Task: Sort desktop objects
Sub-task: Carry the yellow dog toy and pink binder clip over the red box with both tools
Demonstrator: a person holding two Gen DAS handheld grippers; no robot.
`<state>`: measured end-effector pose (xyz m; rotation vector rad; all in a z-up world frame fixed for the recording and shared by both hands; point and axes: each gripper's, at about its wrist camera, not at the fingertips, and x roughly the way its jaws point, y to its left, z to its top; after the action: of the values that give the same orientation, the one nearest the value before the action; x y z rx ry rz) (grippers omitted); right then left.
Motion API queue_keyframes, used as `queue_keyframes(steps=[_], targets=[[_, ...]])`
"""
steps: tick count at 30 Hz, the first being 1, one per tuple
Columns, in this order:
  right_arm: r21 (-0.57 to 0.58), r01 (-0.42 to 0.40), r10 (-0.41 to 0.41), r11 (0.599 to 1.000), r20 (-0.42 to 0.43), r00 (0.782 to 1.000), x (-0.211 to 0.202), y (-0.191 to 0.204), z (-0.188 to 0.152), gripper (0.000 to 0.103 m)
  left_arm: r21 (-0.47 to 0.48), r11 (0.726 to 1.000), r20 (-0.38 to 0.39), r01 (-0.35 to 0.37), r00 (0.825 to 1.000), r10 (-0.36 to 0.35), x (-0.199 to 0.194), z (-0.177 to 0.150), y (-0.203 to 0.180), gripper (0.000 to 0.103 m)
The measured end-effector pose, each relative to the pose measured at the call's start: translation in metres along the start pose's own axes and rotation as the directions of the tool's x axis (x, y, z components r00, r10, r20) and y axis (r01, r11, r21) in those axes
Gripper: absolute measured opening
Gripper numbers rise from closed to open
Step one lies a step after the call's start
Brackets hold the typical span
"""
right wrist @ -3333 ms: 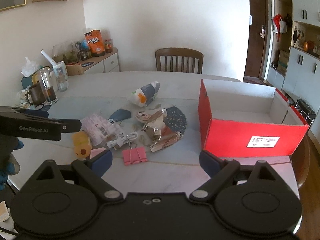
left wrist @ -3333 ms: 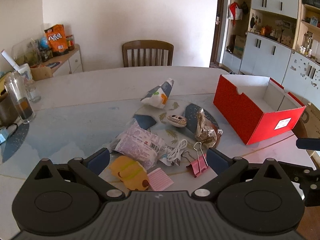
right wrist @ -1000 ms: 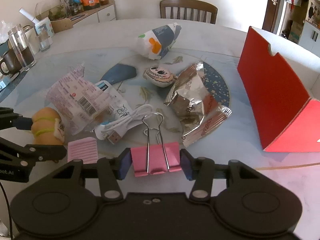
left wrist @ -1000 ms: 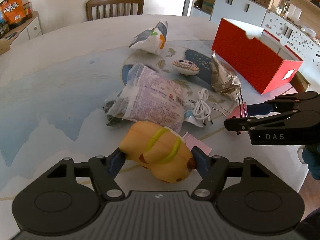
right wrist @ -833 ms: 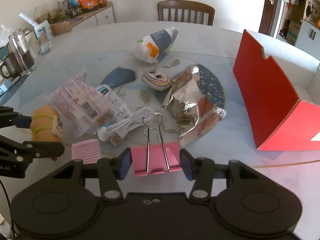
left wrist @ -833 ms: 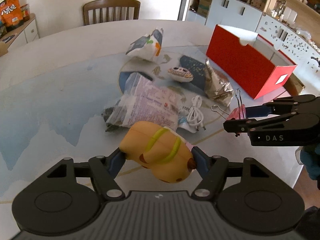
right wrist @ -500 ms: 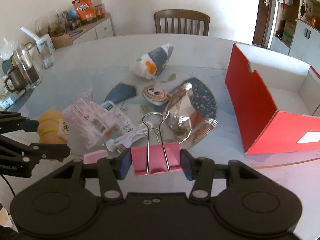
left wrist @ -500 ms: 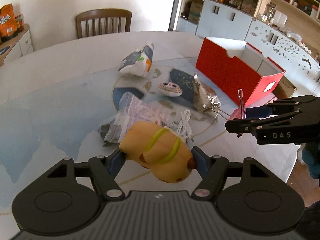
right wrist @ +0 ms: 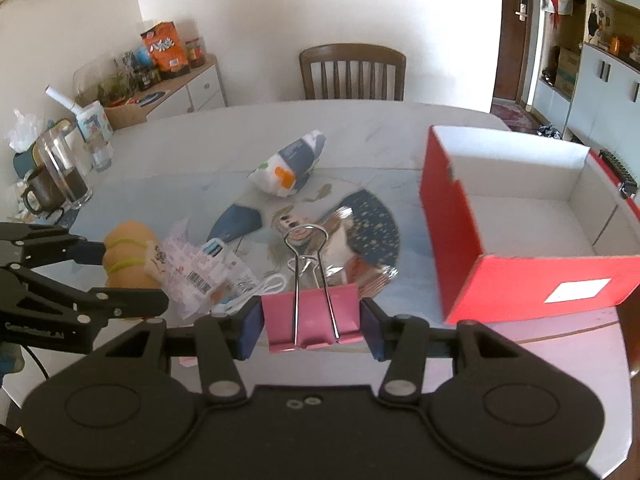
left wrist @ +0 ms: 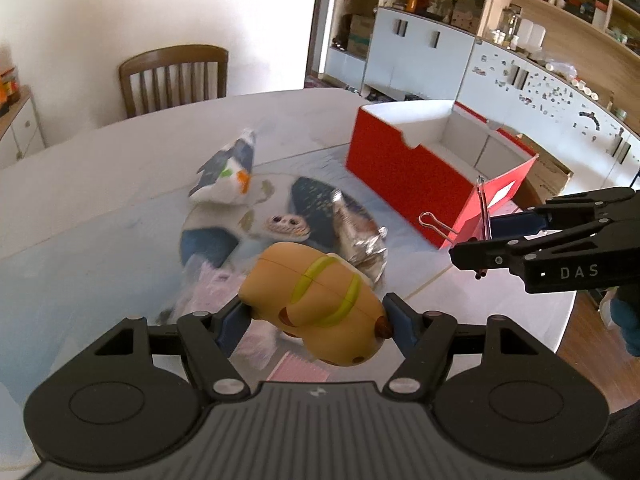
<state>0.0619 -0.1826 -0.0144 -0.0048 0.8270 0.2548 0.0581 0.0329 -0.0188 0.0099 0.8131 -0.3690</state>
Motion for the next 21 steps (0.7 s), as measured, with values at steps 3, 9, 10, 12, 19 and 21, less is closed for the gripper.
queue_keyframes(steps=[3, 9, 10, 12, 19, 21], targets=[[0.014, -0.007, 0.007, 1.0, 0.009, 1.0, -0.009, -0.015, 0.005, 0.051, 0.013, 1.0, 0.009, 0.011, 1.0, -0.011, 0.002, 0.011, -0.015, 0.071], [0.019, -0.014, 0.013, 1.0, 0.039, 0.999, -0.025, -0.048, 0.015, 0.051, 0.03, 0.999, 0.021, 0.028, 0.999, -0.028, 0.017, 0.038, -0.049, 0.072], [0.019, -0.013, 0.013, 1.0, 0.042, 0.999, -0.026, -0.054, 0.017, 0.051, 0.032, 0.999, 0.022, 0.03, 0.999, -0.03, 0.019, 0.042, -0.055, 0.072], [0.017, -0.013, 0.012, 1.0, 0.051, 0.999, -0.03, -0.067, 0.02, 0.051, 0.037, 0.999, 0.024, 0.033, 0.999, -0.033, 0.026, 0.05, -0.066, 0.072], [0.021, -0.005, 0.004, 1.0, 0.068, 0.998, -0.035, -0.112, 0.03, 0.051, 0.057, 0.998, 0.031, 0.038, 0.999, -0.04, 0.05, 0.077, -0.105, 0.072], [0.025, 0.002, -0.004, 1.0, 0.069, 0.998, -0.036, -0.125, 0.031, 0.051, 0.067, 0.997, 0.032, 0.039, 0.999, -0.041, 0.058, 0.085, -0.115, 0.072]])
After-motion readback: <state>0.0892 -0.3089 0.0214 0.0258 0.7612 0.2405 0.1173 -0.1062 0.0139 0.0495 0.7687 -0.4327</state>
